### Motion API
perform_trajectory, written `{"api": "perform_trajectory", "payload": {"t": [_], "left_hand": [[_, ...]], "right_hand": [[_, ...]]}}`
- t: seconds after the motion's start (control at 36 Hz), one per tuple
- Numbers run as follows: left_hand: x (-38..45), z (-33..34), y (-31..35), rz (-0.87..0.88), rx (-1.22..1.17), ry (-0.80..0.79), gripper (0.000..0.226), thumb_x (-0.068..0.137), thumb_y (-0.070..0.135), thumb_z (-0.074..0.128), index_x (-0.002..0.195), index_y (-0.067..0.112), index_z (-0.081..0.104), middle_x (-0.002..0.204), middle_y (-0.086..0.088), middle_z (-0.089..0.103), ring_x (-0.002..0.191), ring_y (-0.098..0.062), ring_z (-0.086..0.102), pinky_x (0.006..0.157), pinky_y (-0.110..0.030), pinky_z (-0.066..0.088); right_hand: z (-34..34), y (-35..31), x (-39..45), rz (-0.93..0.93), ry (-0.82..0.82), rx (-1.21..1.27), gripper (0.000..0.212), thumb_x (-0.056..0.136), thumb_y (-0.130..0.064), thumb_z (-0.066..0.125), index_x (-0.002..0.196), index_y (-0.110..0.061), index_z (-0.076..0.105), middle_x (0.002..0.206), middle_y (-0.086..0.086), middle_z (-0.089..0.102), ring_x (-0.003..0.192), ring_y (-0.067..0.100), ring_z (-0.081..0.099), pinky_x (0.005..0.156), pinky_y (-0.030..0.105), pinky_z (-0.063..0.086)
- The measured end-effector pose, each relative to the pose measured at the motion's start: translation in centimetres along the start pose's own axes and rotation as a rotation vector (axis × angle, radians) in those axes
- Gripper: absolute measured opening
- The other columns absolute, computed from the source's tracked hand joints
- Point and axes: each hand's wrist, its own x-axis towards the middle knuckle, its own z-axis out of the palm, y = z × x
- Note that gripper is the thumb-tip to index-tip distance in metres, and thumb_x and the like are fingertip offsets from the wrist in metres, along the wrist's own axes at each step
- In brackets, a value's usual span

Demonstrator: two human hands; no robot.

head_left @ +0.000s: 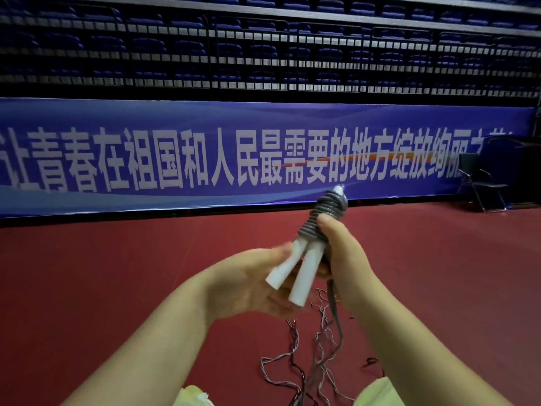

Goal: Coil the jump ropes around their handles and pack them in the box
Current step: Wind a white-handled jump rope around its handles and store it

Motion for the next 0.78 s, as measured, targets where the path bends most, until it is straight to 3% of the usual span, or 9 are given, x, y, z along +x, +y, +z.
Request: {"api": "perform_trajectory", "payload": {"t": [0.06, 0.11, 0.17, 0.22, 0.31, 0.42, 0.53, 0.64, 0.78], "left_hand": [[0.3, -0.1, -1.0, 0.038, -0.277, -0.177, 0.069, 0.073, 0.072, 0.06, 0.115, 0.018, 0.069, 0.103, -0.006, 0.07, 0.091, -0.022, 0.067, 0.087, -0.041, 0.051], [0.8, 0.5, -1.9, 0.055, -0.401, -0.292, 0.078, 0.079, 0.076, 0.047, 0.121, 0.012, 0.064, 0.102, -0.009, 0.07, 0.089, -0.023, 0.068, 0.085, -0.041, 0.051], [1.2, 1.2, -2.4, 0.04, -0.477, -0.352, 0.082, 0.081, 0.078, 0.038, 0.114, 0.008, 0.063, 0.088, -0.006, 0.07, 0.075, -0.019, 0.068, 0.078, -0.036, 0.053], [1.2, 1.7, -2.2, 0.003, -0.533, -0.352, 0.079, 0.082, 0.079, 0.03, 0.097, 0.01, 0.063, 0.067, 0.001, 0.062, 0.054, -0.011, 0.057, 0.063, -0.027, 0.051], [0.7, 2.1, -0.6, -0.063, -0.515, -0.147, 0.07, 0.078, 0.076, 0.028, 0.073, 0.014, 0.061, 0.05, 0.005, 0.044, 0.038, -0.005, 0.035, 0.046, -0.018, 0.039], [0.3, 2.0, 0.8, -0.081, -0.381, 0.086, 0.066, 0.07, 0.075, 0.032, 0.063, 0.015, 0.059, 0.047, 0.005, 0.035, 0.04, -0.006, 0.02, 0.044, -0.019, 0.026], [0.2, 2.1, 1.1, -0.057, -0.306, 0.187, 0.066, 0.069, 0.074, 0.032, 0.058, 0.015, 0.059, 0.045, 0.004, 0.034, 0.04, -0.007, 0.018, 0.045, -0.022, 0.021], [0.3, 2.3, 1.2, -0.011, -0.18, 0.292, 0.066, 0.068, 0.074, 0.033, 0.062, 0.013, 0.06, 0.046, 0.002, 0.037, 0.039, -0.008, 0.021, 0.046, -0.023, 0.023], [0.7, 2.2, 1.2, 0.023, 0.251, 0.557, 0.066, 0.087, 0.066, 0.022, 0.075, 0.012, 0.058, 0.048, 0.003, 0.046, 0.038, -0.009, 0.034, 0.045, -0.023, 0.029]], "right_hand": [[-0.1, 0.0, 0.2, 0.013, -0.028, 0.13, 0.037, 0.075, -0.048, 0.057, 0.075, -0.012, 0.054, 0.052, -0.001, 0.054, 0.043, 0.009, 0.049, 0.043, 0.02, 0.039], [-0.3, -0.2, 0.2, 0.03, -0.088, 0.186, 0.049, 0.059, -0.052, 0.059, 0.08, -0.008, 0.054, 0.051, 0.002, 0.052, 0.038, 0.011, 0.047, 0.038, 0.018, 0.037], [-0.2, -0.4, 0.2, 0.056, -0.148, 0.204, 0.049, 0.062, -0.05, 0.059, 0.08, -0.005, 0.053, 0.048, 0.006, 0.049, 0.03, 0.012, 0.042, 0.032, 0.016, 0.033], [-0.1, -0.8, 0.4, 0.068, -0.142, 0.172, 0.043, 0.069, -0.05, 0.063, 0.079, -0.009, 0.053, 0.049, 0.004, 0.05, 0.035, 0.011, 0.044, 0.038, 0.018, 0.036], [-0.6, -1.3, 0.7, 0.05, -0.142, 0.048, 0.047, 0.072, -0.062, 0.054, 0.074, -0.015, 0.05, 0.052, -0.002, 0.044, 0.043, 0.009, 0.038, 0.043, 0.018, 0.031], [-1.3, -1.9, 1.0, 0.025, -0.243, -0.092, 0.054, 0.086, -0.064, 0.046, 0.073, -0.011, 0.044, 0.056, -0.001, 0.035, 0.045, 0.01, 0.025, 0.042, 0.019, 0.024], [-1.2, -2.0, 1.4, -0.016, -0.258, -0.204, 0.05, 0.079, -0.064, 0.035, 0.066, -0.015, 0.041, 0.057, -0.003, 0.032, 0.046, 0.01, 0.023, 0.043, 0.018, 0.025], [-0.7, -1.7, 1.5, -0.031, -0.233, -0.181, 0.057, 0.082, -0.073, 0.038, 0.061, -0.02, 0.041, 0.057, -0.003, 0.026, 0.044, 0.009, 0.02, 0.042, 0.021, 0.02], [-0.6, -1.0, 1.5, -0.013, -0.155, -0.236, 0.046, 0.099, -0.045, 0.027, 0.065, -0.015, 0.035, 0.053, -0.004, 0.029, 0.041, 0.008, 0.02, 0.041, 0.021, 0.017]]}}
